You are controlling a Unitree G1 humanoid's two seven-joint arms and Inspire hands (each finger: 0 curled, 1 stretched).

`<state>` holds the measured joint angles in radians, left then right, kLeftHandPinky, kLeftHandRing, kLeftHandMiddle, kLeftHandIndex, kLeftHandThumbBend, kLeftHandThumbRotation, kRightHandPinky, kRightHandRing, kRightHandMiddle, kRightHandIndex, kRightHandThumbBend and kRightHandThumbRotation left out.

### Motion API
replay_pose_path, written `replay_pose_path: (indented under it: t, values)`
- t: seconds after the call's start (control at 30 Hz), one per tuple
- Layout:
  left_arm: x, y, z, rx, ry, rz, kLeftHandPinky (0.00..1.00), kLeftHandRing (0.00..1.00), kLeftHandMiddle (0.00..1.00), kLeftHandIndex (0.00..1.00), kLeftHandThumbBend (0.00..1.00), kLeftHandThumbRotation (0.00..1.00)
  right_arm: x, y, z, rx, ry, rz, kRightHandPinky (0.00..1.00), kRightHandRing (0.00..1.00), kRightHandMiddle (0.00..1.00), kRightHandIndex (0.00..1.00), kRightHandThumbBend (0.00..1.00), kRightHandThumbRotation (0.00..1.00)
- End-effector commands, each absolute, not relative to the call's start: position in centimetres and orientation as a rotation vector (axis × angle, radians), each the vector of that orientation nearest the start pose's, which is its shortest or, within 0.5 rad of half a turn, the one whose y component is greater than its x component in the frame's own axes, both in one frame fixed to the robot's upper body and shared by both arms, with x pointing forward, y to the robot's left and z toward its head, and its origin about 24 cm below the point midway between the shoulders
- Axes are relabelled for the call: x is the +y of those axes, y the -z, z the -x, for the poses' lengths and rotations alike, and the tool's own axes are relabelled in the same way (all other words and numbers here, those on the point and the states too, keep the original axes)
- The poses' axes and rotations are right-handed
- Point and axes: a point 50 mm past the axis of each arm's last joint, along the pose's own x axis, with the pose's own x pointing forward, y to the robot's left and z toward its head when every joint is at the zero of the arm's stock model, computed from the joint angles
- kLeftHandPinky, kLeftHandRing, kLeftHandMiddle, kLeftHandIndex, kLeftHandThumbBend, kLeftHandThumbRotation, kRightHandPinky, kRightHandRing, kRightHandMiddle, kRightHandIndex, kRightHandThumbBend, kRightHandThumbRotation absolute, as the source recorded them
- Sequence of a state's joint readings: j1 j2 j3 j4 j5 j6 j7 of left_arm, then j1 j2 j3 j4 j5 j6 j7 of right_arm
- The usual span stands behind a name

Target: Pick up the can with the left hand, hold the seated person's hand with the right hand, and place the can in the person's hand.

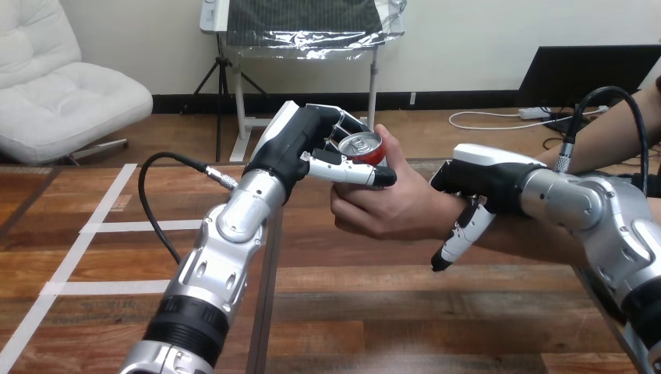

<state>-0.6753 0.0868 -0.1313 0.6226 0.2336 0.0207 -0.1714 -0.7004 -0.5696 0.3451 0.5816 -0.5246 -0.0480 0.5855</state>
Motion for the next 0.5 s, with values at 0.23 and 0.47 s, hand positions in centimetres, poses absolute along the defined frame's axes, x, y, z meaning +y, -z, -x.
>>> replay_pose_path:
  t: [0.23, 0.47]
  values:
    - [6.6, -11.2, -35.3, -0.132, 0.449, -0.350, 0.70, 0.81, 0.83, 0.85, 0.96, 0.67, -19.4, -11.5, -35.2, 0.154, -0.662, 1.216, 0.60, 0.68, 0.74, 0.76, 0.99, 0.52]
    - [7.3, -11.1, -34.4, -0.165, 0.434, -0.309, 0.75, 0.83, 0.85, 0.84, 0.98, 0.76, -19.8, -11.5, -34.6, 0.127, -0.670, 1.205, 0.63, 0.70, 0.77, 0.79, 1.00, 0.59]
